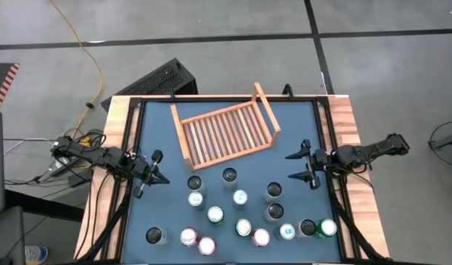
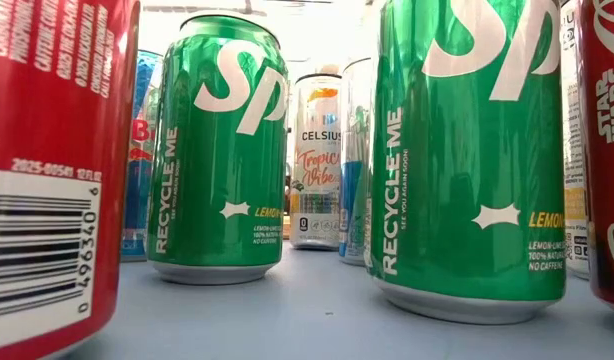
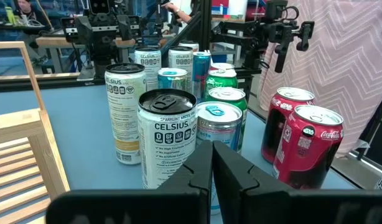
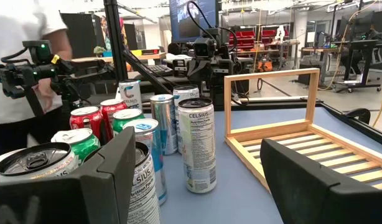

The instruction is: Place canned beverage on shelf

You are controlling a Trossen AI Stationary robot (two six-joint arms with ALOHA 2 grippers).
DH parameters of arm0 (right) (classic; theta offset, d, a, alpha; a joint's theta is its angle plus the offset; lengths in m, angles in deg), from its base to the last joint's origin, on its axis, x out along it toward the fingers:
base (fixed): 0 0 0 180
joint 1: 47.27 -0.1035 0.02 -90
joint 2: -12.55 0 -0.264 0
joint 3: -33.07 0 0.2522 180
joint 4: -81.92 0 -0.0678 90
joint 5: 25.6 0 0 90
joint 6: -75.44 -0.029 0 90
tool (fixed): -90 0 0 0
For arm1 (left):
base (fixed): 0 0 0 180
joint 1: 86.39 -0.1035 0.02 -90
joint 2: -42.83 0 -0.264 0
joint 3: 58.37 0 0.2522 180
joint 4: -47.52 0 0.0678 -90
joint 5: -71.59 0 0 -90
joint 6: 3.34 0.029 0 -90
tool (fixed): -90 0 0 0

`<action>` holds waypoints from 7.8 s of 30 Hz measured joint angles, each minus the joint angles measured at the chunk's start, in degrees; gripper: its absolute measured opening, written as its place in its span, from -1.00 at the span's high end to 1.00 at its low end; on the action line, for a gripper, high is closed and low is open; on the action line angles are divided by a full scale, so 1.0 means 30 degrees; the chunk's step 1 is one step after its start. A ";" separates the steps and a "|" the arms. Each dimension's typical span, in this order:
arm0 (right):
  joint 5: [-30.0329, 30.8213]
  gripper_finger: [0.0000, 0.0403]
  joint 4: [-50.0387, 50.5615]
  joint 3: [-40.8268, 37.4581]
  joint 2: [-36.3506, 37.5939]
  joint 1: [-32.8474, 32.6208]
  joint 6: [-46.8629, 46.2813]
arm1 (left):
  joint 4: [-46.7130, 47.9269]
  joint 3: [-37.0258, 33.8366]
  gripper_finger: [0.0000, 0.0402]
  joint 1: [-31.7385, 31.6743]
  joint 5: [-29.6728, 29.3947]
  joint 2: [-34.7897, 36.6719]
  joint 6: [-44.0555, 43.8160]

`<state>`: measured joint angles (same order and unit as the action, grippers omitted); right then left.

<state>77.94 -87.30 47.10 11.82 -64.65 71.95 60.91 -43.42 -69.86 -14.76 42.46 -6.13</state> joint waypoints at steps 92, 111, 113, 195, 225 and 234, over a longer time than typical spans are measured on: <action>0.2964 -0.42 -0.1345 0.0023 0.0000 0.1154 -1.5966 | -0.1656 0.0000 1.00 -0.0030 -1.2852 -0.0004 -1.7196; 0.3483 -0.42 0.8024 1.4838 -0.7358 0.1668 -0.5365 | -0.9971 0.6019 0.35 -0.0015 -1.0289 -0.2752 -0.4666; 0.3374 -0.42 1.2071 1.7482 -0.9597 0.1668 -0.6139 | -0.9017 0.7574 0.29 -0.0015 -0.9797 -0.3941 -0.4306; -0.3636 -0.13 1.8595 2.2273 -2.7087 -0.1392 0.2365 | 0.1031 1.5096 0.18 -0.0022 -1.0080 -0.9205 -0.4022; -0.4041 0.30 2.1372 2.8115 -2.6984 0.3517 0.1423 | 0.1049 1.5089 0.18 -0.0022 -1.0437 -0.9628 -0.4878; -0.3668 0.30 2.2363 3.0127 -2.6983 0.7650 0.1913 | 0.1265 1.5089 0.18 -0.0022 -1.0429 -0.9628 -0.4881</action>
<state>66.94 -20.22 137.48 -69.13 -41.70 77.69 64.70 1.85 -69.92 -46.05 13.57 -20.77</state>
